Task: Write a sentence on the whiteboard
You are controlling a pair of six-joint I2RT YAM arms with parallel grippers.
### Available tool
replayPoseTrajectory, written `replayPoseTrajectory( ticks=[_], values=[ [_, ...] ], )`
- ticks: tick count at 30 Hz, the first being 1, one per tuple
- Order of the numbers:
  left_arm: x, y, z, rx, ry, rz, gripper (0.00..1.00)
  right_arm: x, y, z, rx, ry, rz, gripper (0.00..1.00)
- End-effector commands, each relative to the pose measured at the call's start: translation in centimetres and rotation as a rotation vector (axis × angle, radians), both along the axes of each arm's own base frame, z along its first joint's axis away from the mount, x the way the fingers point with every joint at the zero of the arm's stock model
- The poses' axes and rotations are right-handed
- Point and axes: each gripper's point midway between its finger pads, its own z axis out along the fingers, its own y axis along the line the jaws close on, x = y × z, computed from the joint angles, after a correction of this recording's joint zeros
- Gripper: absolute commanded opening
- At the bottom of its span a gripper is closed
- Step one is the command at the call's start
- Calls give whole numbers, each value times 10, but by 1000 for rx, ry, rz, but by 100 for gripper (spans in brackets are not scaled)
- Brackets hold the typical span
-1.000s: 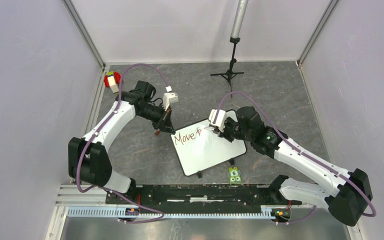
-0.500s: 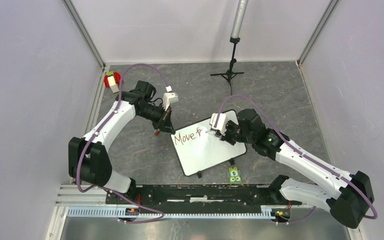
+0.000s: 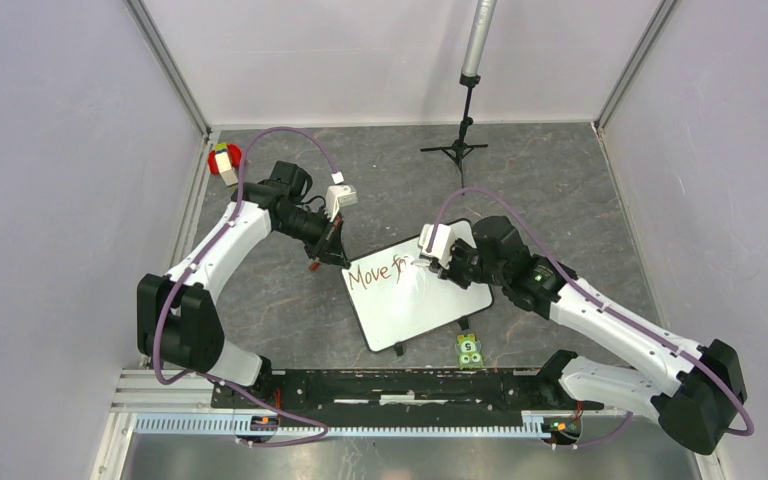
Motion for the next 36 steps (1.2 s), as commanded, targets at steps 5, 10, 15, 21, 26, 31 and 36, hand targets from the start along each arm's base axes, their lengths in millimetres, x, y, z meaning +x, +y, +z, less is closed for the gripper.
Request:
replayPoseTrajectory(
  ticks=[5,10,15,21,26,31,36],
  values=[
    [-14,4,-19,79,52,-32,2,23,2,22,21,-68,-77,0],
    [-14,4,-19,79,51,-33,2,28,0,24,13,-80,-100,0],
    [-13,4,-18,79,50,-32,2,31,-4,25,7,-84,-118,0],
    [-13,4,-19,81,48,-32,2,31,-9,24,-1,-85,-127,0],
    [-13,4,-19,83,49,-32,2,31,-10,23,-4,-79,-124,0],
    [-13,5,-19,84,48,-31,3,27,-9,28,9,-76,-106,0],
    [-13,4,-17,81,45,-30,2,14,-4,50,77,-79,-60,0]
  ],
)
